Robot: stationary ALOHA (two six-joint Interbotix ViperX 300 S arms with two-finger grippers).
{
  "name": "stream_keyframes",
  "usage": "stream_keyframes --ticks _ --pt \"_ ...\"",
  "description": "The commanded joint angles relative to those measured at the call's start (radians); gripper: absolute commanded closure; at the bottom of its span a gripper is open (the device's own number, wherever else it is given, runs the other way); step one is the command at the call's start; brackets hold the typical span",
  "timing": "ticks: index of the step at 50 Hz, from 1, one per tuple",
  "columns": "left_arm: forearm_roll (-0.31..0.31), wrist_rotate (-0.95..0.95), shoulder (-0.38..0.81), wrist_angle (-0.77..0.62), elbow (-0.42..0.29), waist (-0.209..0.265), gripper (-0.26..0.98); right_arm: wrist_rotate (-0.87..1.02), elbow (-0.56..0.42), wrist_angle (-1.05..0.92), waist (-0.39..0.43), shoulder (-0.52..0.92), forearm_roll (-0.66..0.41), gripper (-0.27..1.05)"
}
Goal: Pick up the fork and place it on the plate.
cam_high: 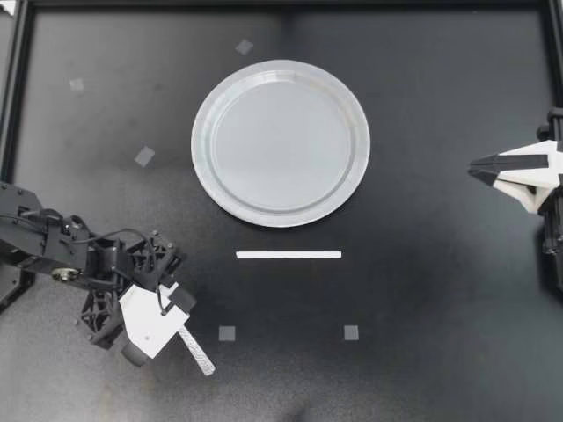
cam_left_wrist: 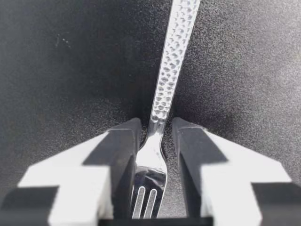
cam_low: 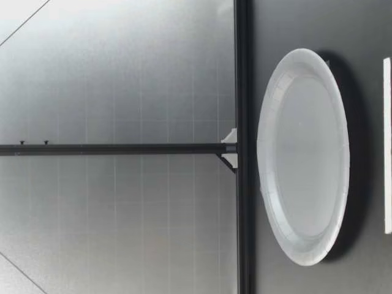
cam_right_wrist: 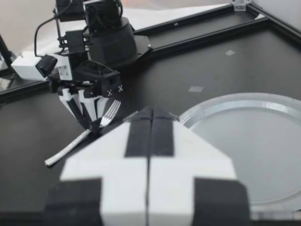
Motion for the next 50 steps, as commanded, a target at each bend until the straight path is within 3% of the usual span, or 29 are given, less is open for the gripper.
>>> stream_keyframes --ticks 1,15,24,31,37,50 --pt "-0.002 0.002 -0.023 0.003 -0.018 -0.002 0.45 0.002 -0.009 -0.006 -0.005 -0.002 0.002 0.84" --pt "-0.002 -0.002 -0.038 -0.005 -0.023 -0.003 0.64 0.002 -0.006 -0.009 -0.005 -0.002 0.002 0.84" --pt "-0.002 -0.021 -0.055 -0.002 -0.054 -0.002 0.66 0.002 -0.011 -0.011 -0.005 -0.002 0.002 0.84" --pt "-0.003 -0.037 -0.143 -0.041 -0.103 -0.002 0.66 0.002 -0.023 -0.011 -0.005 0.005 0.000 0.84" --pt "-0.005 -0.106 -0.242 -0.202 -0.117 -0.002 0.66 -0.017 -0.041 -0.011 -0.005 0.031 -0.018 0.84" --pt "-0.029 -0.489 -0.374 -0.900 0.015 0.000 0.66 -0.164 -0.141 -0.009 -0.005 0.101 -0.110 0.74"
